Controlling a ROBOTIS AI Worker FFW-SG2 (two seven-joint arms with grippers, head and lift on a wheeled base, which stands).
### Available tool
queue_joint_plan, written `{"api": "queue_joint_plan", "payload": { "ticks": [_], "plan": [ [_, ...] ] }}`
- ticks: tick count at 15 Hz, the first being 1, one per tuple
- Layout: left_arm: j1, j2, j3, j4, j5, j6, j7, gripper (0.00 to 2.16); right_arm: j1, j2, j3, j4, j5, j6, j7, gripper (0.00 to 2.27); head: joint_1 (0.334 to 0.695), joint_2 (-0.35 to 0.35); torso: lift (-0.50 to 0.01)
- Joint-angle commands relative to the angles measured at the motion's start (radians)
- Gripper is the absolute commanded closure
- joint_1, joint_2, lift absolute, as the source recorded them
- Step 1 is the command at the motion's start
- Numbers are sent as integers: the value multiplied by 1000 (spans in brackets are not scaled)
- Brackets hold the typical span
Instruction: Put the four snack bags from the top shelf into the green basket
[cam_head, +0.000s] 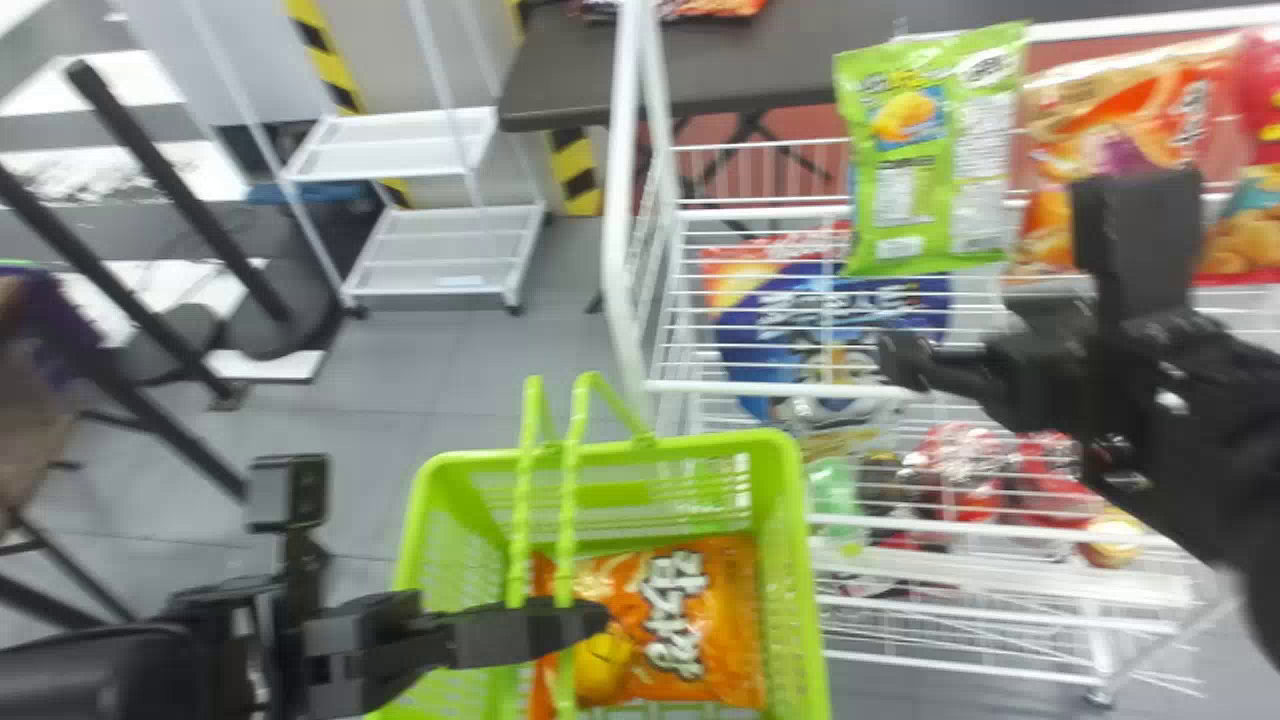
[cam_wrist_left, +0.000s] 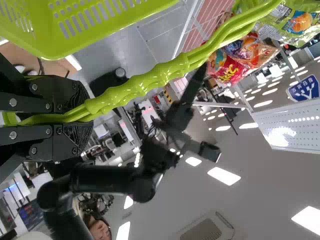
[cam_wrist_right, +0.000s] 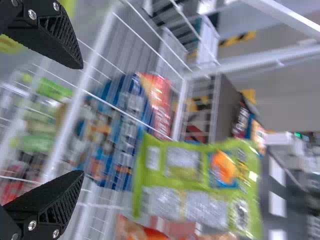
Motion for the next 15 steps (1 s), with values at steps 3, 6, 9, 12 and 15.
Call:
{"api": "queue_joint_plan", "payload": {
  "ticks": [3, 6, 9, 12, 15],
  "plan": [
    [-5, 0, 1, 12, -1, -3, -10, 2148, -274, 20, 35, 452, 5, -256, -14, 83, 695, 130, 0],
    [-3, -3, 11, 20, 0, -3, -10, 2148, -421, 73, 57, 746, 22, -434, -38, 83, 695, 117, 0],
    [-2, -9, 13, 21, -1, -3, -10, 2148, -535, 112, 63, 990, 34, -572, -27, 120, 695, 125, 0],
    [-2, -9, 13, 32, -1, -6, -10, 2148, -562, 119, 64, 1076, 17, -581, 20, 964, 695, 130, 0],
    [-3, -9, 13, 35, -3, -6, -10, 2148, -472, 119, 61, 959, -7, -587, 12, 2189, 695, 141, 0]
  ]
}}
